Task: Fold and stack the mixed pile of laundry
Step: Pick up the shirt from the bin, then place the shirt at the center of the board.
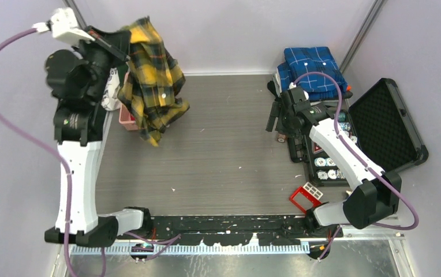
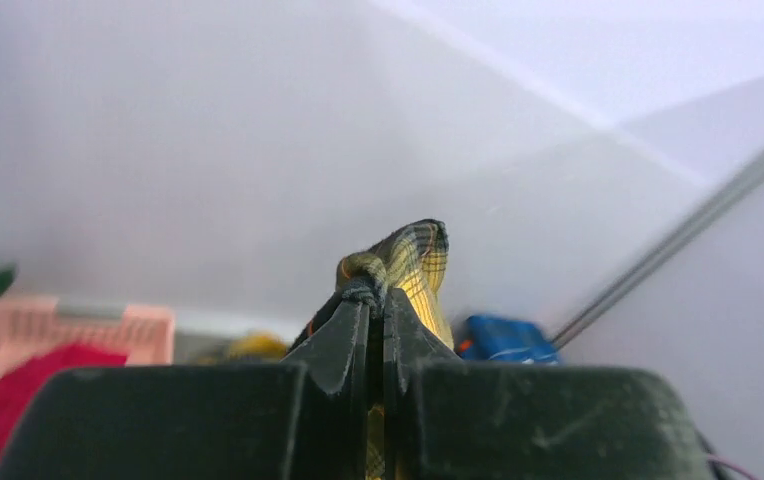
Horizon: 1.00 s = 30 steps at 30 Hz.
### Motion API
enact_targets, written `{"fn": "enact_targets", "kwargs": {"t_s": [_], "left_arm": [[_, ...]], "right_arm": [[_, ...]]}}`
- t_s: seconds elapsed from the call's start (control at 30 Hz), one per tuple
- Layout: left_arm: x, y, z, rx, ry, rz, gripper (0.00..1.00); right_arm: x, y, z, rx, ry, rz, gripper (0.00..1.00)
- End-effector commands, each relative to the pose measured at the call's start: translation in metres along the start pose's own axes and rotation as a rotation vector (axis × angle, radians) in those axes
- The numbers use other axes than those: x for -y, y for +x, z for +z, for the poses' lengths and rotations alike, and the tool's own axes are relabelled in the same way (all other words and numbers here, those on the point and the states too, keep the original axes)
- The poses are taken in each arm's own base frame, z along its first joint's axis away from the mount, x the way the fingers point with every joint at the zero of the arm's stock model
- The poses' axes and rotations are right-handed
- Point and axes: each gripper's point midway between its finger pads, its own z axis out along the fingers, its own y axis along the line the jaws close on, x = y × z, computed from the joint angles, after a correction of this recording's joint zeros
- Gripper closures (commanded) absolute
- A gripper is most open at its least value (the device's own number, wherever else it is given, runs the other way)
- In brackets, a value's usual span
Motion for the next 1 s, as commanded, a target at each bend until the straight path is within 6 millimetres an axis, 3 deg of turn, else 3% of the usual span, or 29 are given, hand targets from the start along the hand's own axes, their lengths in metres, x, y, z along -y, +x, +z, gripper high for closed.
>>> {"fn": "enact_targets", "kwargs": {"t_s": [0.0,0.17,0.3,0.43,0.53,0.63,0.67,0.7,0.77,0.8,0.87,0.97], "left_arm": [[0.069,-0.061,-0.024,0.17,0.296,0.014,1.0],[0.109,-0.056,-0.03,0.1,0.514,-0.073,1.0],[0.139,-0.031,-0.031,-0.022,0.655,-0.191,1.0],[0.19,0.034,-0.038,-0.187,0.781,-0.226,1.0],[0.223,0.11,-0.042,-0.368,0.826,-0.219,1.0],[0.239,0.198,-0.048,-0.566,0.815,-0.215,1.0],[0.241,0.225,-0.052,-0.622,0.817,-0.206,0.96],[0.242,0.254,-0.058,-0.685,0.821,-0.181,0.74],[0.228,0.303,-0.061,-0.803,0.759,-0.077,0.12],[0.215,0.321,-0.058,-0.849,0.708,-0.021,0.02],[0.183,0.343,-0.049,-0.893,0.577,0.105,0.0],[0.132,0.347,-0.028,-0.863,0.394,0.28,0.0]], "right_arm": [[-0.007,-0.018,-0.016,0.102,-0.046,0.043,0.19],[0.001,-0.026,-0.023,0.161,-0.021,0.065,0.19],[0.016,-0.042,-0.044,0.269,0.031,0.1,0.19],[0.03,-0.062,-0.078,0.404,0.058,0.152,0.19],[0.038,-0.074,-0.106,0.502,0.051,0.197,0.19],[0.048,-0.08,-0.13,0.58,0.046,0.239,0.19],[0.051,-0.08,-0.137,0.602,0.046,0.251,0.19],[0.055,-0.08,-0.142,0.619,0.051,0.262,0.19],[0.061,-0.079,-0.151,0.649,0.051,0.279,0.19],[0.062,-0.079,-0.154,0.658,0.049,0.282,0.18],[0.064,-0.078,-0.158,0.663,0.049,0.283,0.19],[0.064,-0.075,-0.157,0.65,0.046,0.279,0.19]]}}
